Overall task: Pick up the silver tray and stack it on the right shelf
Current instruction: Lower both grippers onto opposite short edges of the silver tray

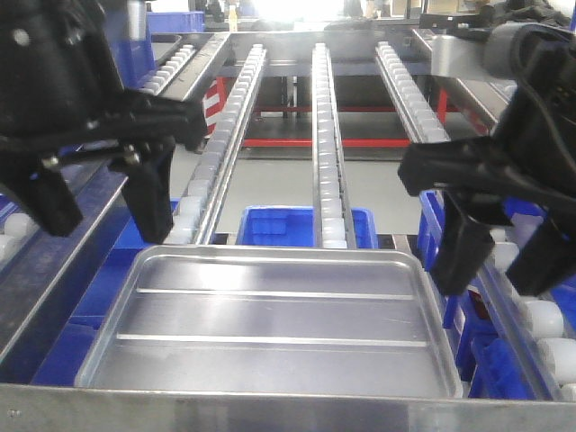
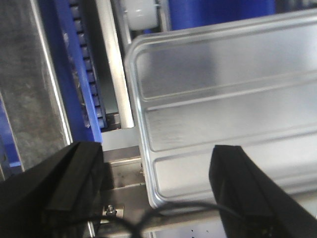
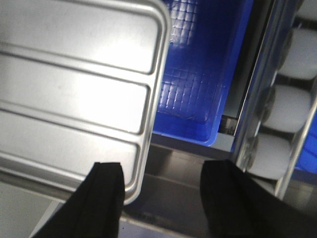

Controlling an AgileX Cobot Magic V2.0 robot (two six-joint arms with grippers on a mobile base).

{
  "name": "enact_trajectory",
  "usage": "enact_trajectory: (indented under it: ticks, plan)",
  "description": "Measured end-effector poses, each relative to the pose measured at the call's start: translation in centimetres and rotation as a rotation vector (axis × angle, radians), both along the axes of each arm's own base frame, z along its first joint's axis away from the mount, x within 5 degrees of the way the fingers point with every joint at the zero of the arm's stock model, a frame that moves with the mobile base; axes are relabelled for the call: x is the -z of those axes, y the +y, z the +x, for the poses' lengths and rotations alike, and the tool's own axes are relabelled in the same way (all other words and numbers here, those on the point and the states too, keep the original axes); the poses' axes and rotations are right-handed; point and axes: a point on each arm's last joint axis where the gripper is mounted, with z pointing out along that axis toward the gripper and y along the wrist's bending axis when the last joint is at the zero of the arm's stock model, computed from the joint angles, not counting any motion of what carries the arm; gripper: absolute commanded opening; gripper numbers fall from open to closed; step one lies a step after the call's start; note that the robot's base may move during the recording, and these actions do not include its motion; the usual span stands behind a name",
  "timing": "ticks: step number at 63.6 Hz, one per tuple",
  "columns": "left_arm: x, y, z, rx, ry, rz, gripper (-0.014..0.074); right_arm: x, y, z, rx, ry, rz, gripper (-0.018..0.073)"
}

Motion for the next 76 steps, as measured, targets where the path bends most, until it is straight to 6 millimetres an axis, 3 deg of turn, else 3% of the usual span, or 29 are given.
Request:
enact_trajectory:
  ticks: [10, 24, 45, 59, 67, 76]
  plan:
    - [1.9, -0.4, 0.6, -0.028, 0.045, 0.033, 0.0370, 0.0, 0.6, 1.3, 0.007, 0.000, -0.003, 0.0459]
    - [4.2, -1.0, 1.2, -0.055, 0.096, 0.070, 0.0370, 2.5, 1.1, 2.2, 0.007, 0.074, -0.047, 0.0459]
    - [5.7, -1.3, 1.8, -0.104, 0.110, 0.085, 0.0370, 4.8, 1.7, 3.3, 0.011, 0.082, -0.053, 0.0456]
    - [6.2, -1.5, 2.1, -0.107, 0.110, 0.088, 0.0370, 5.1, 1.9, 3.6, 0.012, 0.085, -0.054, 0.0452]
    - [6.2, -1.5, 2.2, -0.111, 0.102, 0.083, 0.0358, 5.1, 1.9, 3.8, 0.015, 0.074, -0.048, 0.0359]
    - [6.3, -1.6, 2.2, -0.115, 0.100, 0.077, 0.0238, 5.0, 2.0, 4.0, 0.023, 0.065, -0.033, 0.0207]
